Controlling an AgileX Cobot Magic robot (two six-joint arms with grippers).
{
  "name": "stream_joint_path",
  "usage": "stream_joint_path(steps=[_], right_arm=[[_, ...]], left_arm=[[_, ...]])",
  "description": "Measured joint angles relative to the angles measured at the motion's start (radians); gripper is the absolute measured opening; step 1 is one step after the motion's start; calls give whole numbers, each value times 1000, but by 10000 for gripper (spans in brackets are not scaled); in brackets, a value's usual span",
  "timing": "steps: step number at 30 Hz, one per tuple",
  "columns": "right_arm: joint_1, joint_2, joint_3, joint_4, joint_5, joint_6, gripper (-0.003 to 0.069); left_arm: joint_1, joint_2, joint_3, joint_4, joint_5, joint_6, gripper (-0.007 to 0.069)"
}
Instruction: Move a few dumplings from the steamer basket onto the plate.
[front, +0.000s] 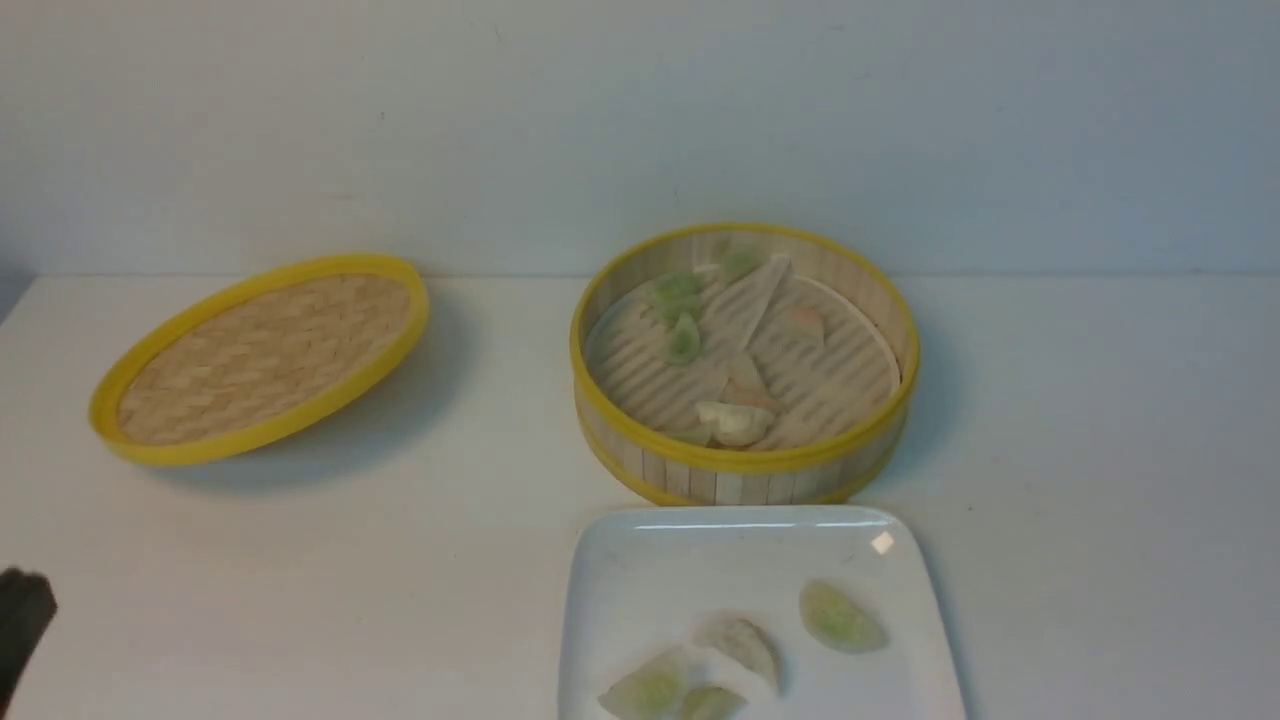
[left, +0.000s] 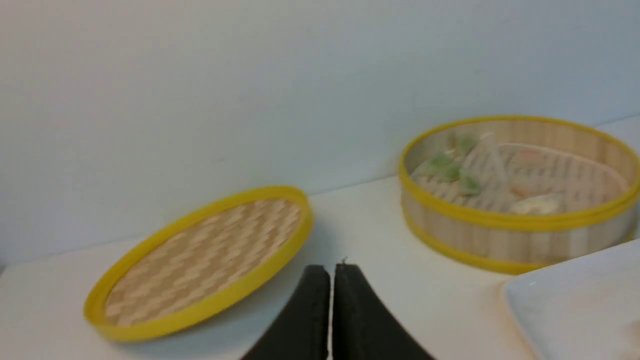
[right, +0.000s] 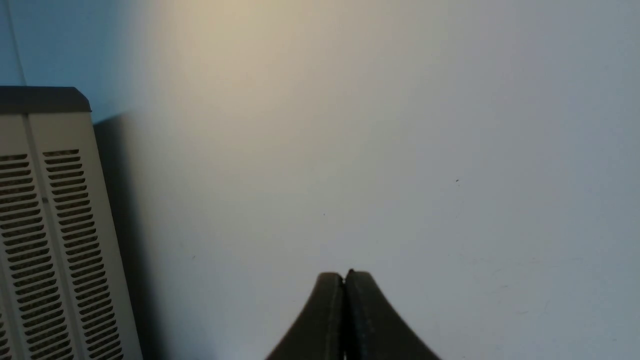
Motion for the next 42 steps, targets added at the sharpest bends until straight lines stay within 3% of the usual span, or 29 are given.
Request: stream_joint_path(steps=[8, 15, 42], right_arm=[[0, 0, 1, 0, 0, 0, -15], [0, 0, 1, 0, 1, 0, -15], [0, 0, 1, 0, 2, 0, -15]], left_arm=[[148, -66, 204, -54, -15, 1, -6], [153, -66, 204, -54, 66, 1, -6], [153, -66, 204, -54, 73, 1, -6]])
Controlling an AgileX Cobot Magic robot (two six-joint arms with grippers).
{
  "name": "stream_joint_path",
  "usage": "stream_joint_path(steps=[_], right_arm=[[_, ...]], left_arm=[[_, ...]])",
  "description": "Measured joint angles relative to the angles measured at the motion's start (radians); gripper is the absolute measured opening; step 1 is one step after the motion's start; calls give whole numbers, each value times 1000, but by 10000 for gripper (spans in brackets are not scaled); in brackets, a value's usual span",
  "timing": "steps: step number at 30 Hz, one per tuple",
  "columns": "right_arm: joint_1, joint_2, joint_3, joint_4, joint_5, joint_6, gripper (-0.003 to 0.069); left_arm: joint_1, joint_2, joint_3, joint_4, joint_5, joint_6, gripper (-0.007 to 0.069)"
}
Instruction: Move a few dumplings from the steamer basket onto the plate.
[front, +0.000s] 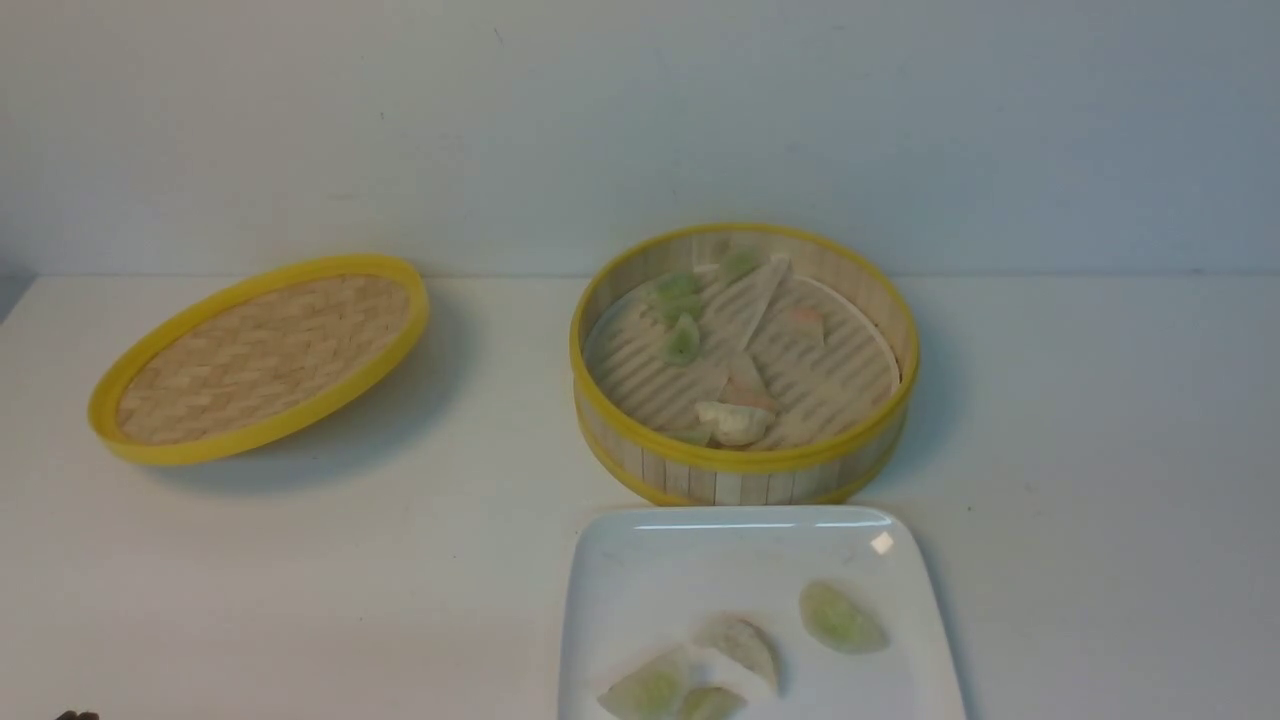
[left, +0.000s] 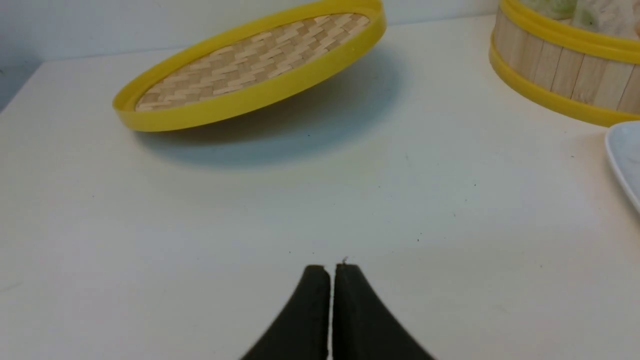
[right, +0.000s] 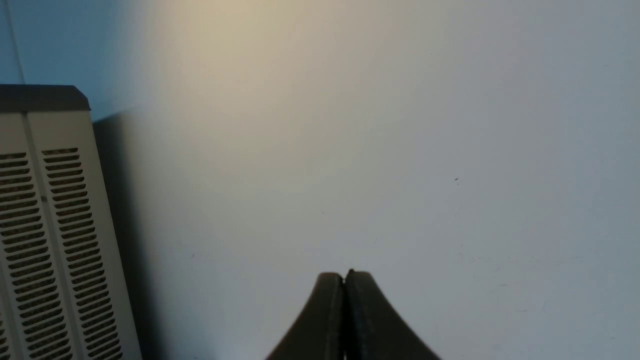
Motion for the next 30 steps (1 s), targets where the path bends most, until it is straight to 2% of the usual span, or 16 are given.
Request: stream_joint_path(steps=[10, 15, 17, 23, 26, 30], right_arm=[[0, 0, 126, -1, -21, -26, -15], [-25, 0, 341, -11, -77, -31, -15], [-82, 1, 403, -16, -96, -32, -15], [-344, 1, 623, -24, -114, -34, -15], [-438, 3, 730, -48, -141, -34, -15], [-494, 4, 753, -67, -212, -44, -15]], left_arm=[[0, 0, 0, 0, 1, 0, -6], [0, 0, 0, 0, 1, 0, -6], [0, 0, 0, 0, 1, 0, -6], [0, 0, 0, 0, 1, 0, -6], [0, 0, 0, 0, 1, 0, -6], [0, 0, 0, 0, 4, 0, -6]])
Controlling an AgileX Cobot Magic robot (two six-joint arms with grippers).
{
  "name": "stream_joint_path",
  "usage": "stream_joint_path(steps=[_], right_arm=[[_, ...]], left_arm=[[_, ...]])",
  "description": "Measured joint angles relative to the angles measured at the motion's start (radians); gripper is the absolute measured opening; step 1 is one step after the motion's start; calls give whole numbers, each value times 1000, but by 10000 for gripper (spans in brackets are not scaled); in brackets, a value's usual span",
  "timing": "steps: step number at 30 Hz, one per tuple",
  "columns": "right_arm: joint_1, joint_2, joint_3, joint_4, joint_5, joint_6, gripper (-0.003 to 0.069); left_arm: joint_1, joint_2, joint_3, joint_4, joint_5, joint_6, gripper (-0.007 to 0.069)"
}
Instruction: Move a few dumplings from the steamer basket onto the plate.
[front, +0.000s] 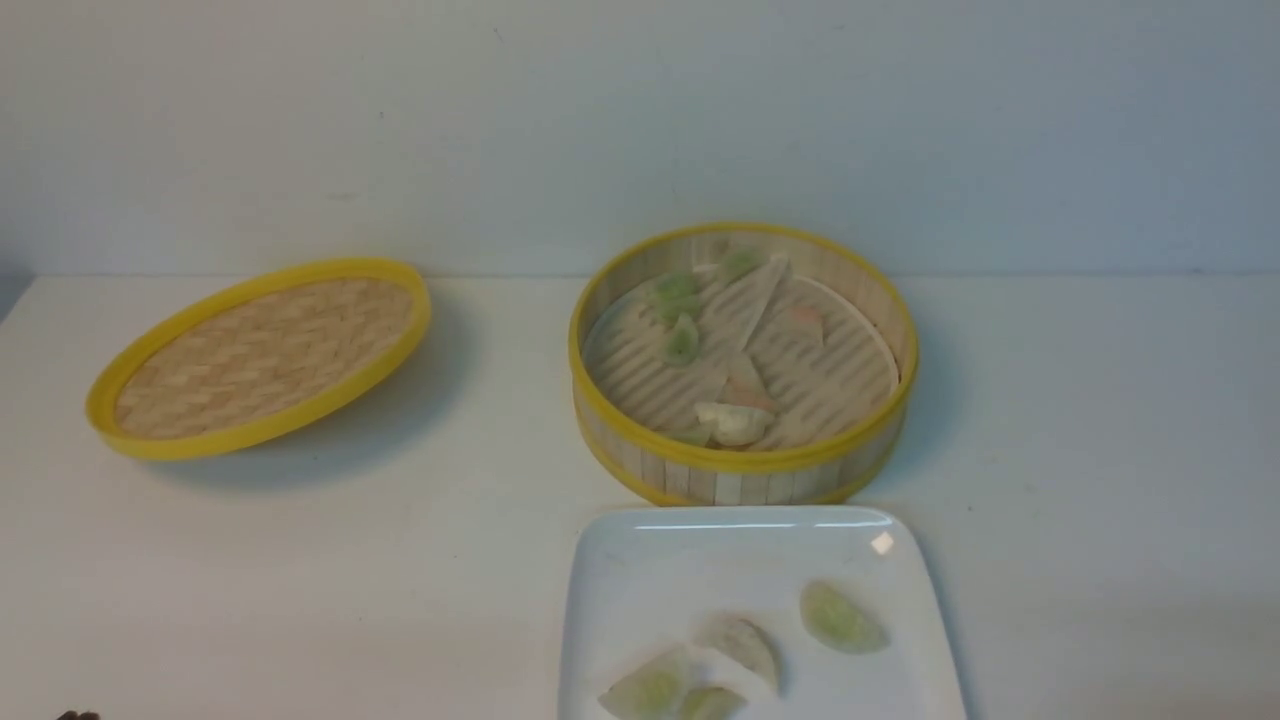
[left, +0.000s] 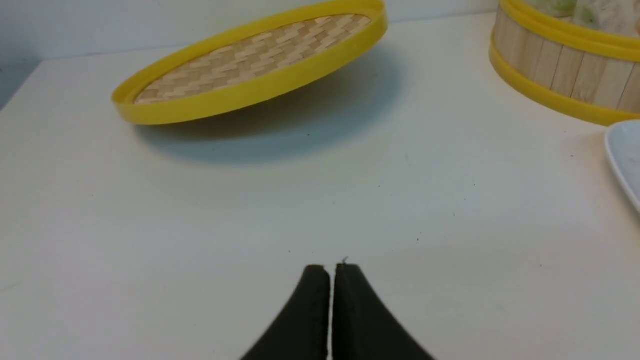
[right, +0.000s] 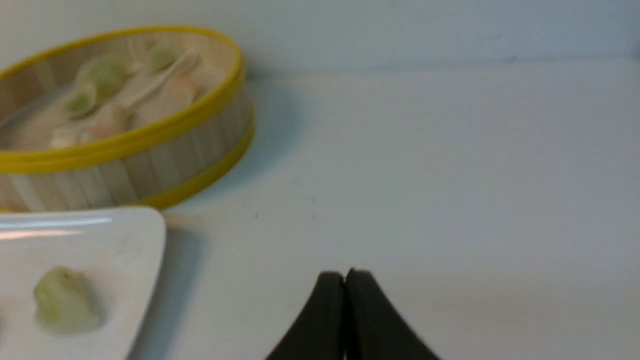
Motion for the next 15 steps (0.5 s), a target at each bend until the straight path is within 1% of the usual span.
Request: stream_joint_path(steps=[15], right_arm=[[-11, 0, 3, -17, -21, -8, -15]], left_arm=[[0, 0, -1, 0, 0, 0, -6]])
